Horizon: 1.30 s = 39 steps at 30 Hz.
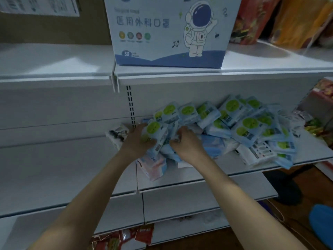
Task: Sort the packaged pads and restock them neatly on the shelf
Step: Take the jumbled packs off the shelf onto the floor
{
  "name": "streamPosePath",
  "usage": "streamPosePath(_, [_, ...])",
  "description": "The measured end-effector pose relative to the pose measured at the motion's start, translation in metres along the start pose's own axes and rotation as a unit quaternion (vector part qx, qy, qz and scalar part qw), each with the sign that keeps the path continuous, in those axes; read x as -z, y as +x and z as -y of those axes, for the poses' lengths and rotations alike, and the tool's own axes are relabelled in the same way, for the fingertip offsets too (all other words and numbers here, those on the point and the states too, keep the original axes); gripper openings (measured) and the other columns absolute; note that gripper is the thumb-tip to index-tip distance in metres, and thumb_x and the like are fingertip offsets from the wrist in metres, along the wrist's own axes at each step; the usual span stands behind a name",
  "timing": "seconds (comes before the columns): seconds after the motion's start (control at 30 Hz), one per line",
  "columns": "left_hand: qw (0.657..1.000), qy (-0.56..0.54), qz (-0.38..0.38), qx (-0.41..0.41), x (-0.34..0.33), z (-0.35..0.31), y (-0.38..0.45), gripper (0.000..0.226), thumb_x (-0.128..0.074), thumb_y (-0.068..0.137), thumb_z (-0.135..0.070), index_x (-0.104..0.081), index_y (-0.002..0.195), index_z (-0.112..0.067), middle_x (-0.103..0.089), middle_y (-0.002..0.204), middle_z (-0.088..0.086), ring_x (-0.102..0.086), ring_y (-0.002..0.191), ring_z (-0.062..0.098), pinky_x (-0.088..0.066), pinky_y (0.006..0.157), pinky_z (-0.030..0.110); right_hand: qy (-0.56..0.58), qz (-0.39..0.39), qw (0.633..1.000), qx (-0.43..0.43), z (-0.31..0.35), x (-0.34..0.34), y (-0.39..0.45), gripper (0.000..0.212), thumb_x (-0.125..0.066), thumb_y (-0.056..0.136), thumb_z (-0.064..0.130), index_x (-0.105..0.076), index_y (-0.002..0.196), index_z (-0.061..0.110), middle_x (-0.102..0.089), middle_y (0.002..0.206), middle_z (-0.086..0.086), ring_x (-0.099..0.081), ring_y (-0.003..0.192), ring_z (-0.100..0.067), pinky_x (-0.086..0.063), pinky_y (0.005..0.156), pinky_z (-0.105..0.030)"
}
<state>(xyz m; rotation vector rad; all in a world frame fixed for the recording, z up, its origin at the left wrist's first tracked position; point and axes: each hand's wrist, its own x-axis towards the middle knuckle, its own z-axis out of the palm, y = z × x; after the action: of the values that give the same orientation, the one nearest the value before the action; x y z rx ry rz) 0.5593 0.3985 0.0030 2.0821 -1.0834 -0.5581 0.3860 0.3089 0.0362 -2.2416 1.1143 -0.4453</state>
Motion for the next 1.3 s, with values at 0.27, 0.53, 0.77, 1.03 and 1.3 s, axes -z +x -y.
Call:
streamPosePath(0.27, [0.994, 0.059, -0.016, 0.088, -0.012, -0.014, 0.019, 0.094, -0.077, 0.066, -0.061, -0.039, 0.140, -0.016, -0.054, 0.135, 0.007, -0.051, 0.125, 0.030, -0.043, 0.100, 0.035, 0.048, 0.009, 0.998, -0.030, -0.008, -0.013, 0.031, 0.052, -0.063, 0.090, 0.027, -0.036, 0.129, 0.005, -0.056, 0.125, -0.012, -0.056, 0.114, -0.029, -0.045, 0.084, -0.031])
streamPosePath(0.53, [0.979, -0.087, -0.145, 0.114, -0.013, -0.017, 0.004, 0.085, -0.086, 0.070, -0.028, -0.035, 0.134, -0.005, -0.056, 0.121, 0.004, -0.057, 0.113, 0.023, -0.047, 0.091, 0.034, 0.062, 0.024, 0.997, -0.041, -0.003, -0.006, 0.034, 0.057, -0.064, 0.086, 0.024, -0.030, 0.131, 0.011, -0.061, 0.106, -0.004, -0.063, 0.096, -0.027, -0.050, 0.068, -0.033])
streamPosePath(0.77, [0.936, -0.171, -0.301, 0.063, 0.013, -0.026, -0.035, 0.055, -0.066, 0.091, -0.034, -0.040, 0.133, -0.011, -0.061, 0.105, -0.006, -0.063, 0.103, 0.022, -0.048, 0.078, 0.028, 0.250, 0.027, 0.967, 0.045, 0.005, 0.031, 0.019, 0.006, -0.055, 0.089, 0.022, -0.054, 0.084, 0.020, -0.059, 0.080, 0.005, -0.057, 0.072, -0.012, -0.039, 0.057, -0.024])
streamPosePath(1.03, [0.852, -0.276, -0.443, 0.042, 0.012, -0.026, -0.151, 0.087, -0.073, 0.084, -0.004, -0.018, 0.148, -0.025, -0.057, 0.123, 0.001, -0.066, 0.104, 0.008, -0.057, 0.084, 0.025, 0.404, 0.163, 0.900, 0.012, 0.013, 0.015, -0.015, 0.007, -0.055, 0.093, 0.020, -0.061, 0.094, 0.018, -0.066, 0.093, -0.006, -0.067, 0.085, -0.027, -0.060, 0.063, -0.045])
streamPosePath(1.3, [0.781, -0.192, -0.552, 0.219, -0.011, 0.018, -0.320, 0.050, -0.083, 0.072, -0.029, -0.044, 0.101, -0.041, -0.065, 0.094, 0.000, -0.067, 0.086, 0.022, -0.057, 0.076, 0.050, 0.383, 0.394, 0.833, 0.062, 0.047, -0.062, -0.120, 0.021, -0.074, 0.085, 0.012, -0.062, 0.102, 0.008, -0.071, 0.097, -0.009, -0.070, 0.078, -0.018, -0.061, 0.058, -0.036])
